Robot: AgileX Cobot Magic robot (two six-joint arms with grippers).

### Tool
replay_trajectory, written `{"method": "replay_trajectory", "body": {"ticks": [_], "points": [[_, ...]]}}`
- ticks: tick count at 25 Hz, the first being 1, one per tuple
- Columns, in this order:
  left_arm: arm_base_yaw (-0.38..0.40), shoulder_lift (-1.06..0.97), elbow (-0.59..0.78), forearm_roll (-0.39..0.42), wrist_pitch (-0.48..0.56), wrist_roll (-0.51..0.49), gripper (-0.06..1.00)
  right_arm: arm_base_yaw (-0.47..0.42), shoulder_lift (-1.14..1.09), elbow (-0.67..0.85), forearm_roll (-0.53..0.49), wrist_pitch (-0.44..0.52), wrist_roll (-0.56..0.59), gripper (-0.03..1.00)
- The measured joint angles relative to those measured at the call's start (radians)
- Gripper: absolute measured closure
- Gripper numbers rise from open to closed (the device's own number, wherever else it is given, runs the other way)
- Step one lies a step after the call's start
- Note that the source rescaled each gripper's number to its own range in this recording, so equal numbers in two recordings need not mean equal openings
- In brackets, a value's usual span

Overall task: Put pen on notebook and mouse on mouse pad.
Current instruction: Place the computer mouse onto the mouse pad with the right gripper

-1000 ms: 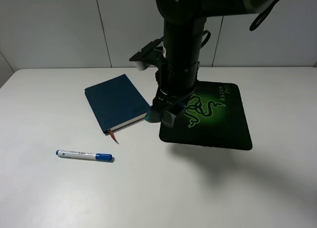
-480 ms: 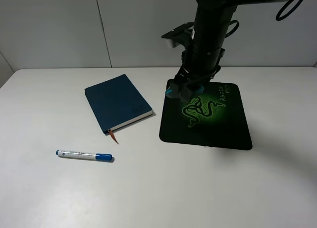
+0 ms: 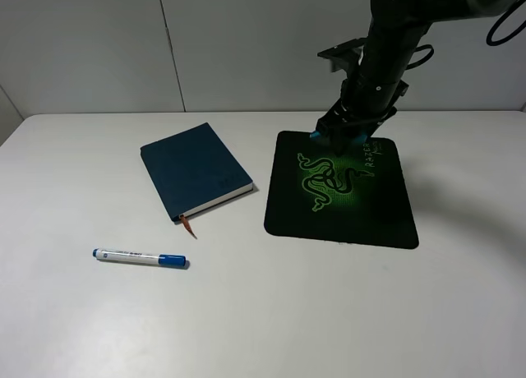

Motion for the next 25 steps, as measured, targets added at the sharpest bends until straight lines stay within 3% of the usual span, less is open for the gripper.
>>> {"method": "replay_trajectory", "body": {"ticks": [6, 25], "points": [[0.0, 0.0, 0.0, -0.001, 0.0, 0.0, -0.06, -0.029, 0.065, 0.0, 0.0, -0.049, 0.0, 0.97], [0.0, 0.0, 0.0, 0.0, 0.0, 0.0, -0.06, -0.036, 0.166, 0.0, 0.0, -0.044, 0.0, 0.97]]}}
